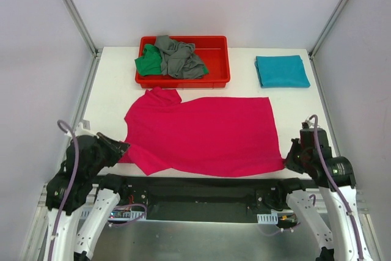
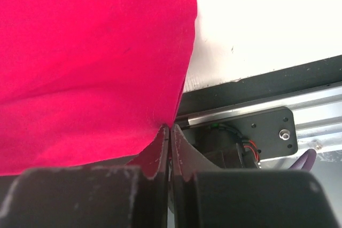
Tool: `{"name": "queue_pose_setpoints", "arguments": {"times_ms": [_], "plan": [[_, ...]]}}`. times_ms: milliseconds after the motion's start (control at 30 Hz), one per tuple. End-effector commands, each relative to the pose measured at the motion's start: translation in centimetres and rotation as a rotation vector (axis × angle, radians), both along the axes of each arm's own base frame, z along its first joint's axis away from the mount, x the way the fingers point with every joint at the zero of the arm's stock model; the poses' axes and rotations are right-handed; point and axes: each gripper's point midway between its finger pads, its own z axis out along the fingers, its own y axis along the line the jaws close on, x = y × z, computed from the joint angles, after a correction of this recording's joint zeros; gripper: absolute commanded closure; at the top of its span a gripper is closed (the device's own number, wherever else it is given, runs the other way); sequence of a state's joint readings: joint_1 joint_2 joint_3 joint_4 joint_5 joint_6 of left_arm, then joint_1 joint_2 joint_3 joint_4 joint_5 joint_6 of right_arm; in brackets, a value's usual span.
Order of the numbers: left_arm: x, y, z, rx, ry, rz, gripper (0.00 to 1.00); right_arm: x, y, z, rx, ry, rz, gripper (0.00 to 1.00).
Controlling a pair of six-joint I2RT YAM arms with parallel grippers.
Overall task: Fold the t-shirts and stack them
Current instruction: Fold the flattened tshirt in 1/3 of the way
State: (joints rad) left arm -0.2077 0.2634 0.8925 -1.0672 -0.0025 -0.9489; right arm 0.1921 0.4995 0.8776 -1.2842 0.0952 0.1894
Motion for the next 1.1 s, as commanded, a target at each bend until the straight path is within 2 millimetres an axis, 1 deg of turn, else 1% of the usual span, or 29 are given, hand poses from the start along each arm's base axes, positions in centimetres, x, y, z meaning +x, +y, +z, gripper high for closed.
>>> {"name": "queue_pose_setpoints", "arguments": {"times_ms": [0,100,233,433,567,700,800,967,1033,1067], "plan": [[3.6,0.4,0.5,0.059,-0.028,0.029,1.0,2.4,-1.1,0.1,-0.073,-0.018,-0.046,0.99],[5.3,1.3,0.4,0.096,-0.032,0.086,1.0,4.0,-1.2,-0.1,-0.09,-0.017,-0.061,0.99],[7.3,1.7,0.3,0.133,-0.03,0.115,1.0,6.1,-0.9,-0.5,-0.097,0.003,-0.062,0.99],[10.3,1.8,-0.6,0.181,0.011,0.122,1.0,9.0,-0.6,-1.2,-0.112,0.025,-0.071,0.99],[12.1,1.5,-1.2,0.2,0.03,0.115,1.0,10.6,-0.5,-2.1,-0.122,0.065,-0.081,0.99],[13.4,1.6,-1.9,0.223,0.052,0.12,1.0,12.0,-0.5,-3.2,-0.119,0.093,-0.092,0.99],[14.2,1.8,-2.7,0.24,0.074,0.135,1.0,13.0,-0.5,-4.0,-0.11,0.115,-0.098,0.98],[15.9,1.5,-4.4,0.26,0.114,0.127,1.0,14.8,-0.6,-5.1,-0.104,0.132,-0.113,0.96],[16.5,1.5,-5.4,0.272,0.152,0.127,0.98,15.5,-0.3,-5.7,-0.086,0.138,-0.105,0.96],[16.8,1.4,-6.3,0.281,0.184,0.123,0.98,15.9,-0.2,-5.9,-0.076,0.139,-0.103,0.95]]}}
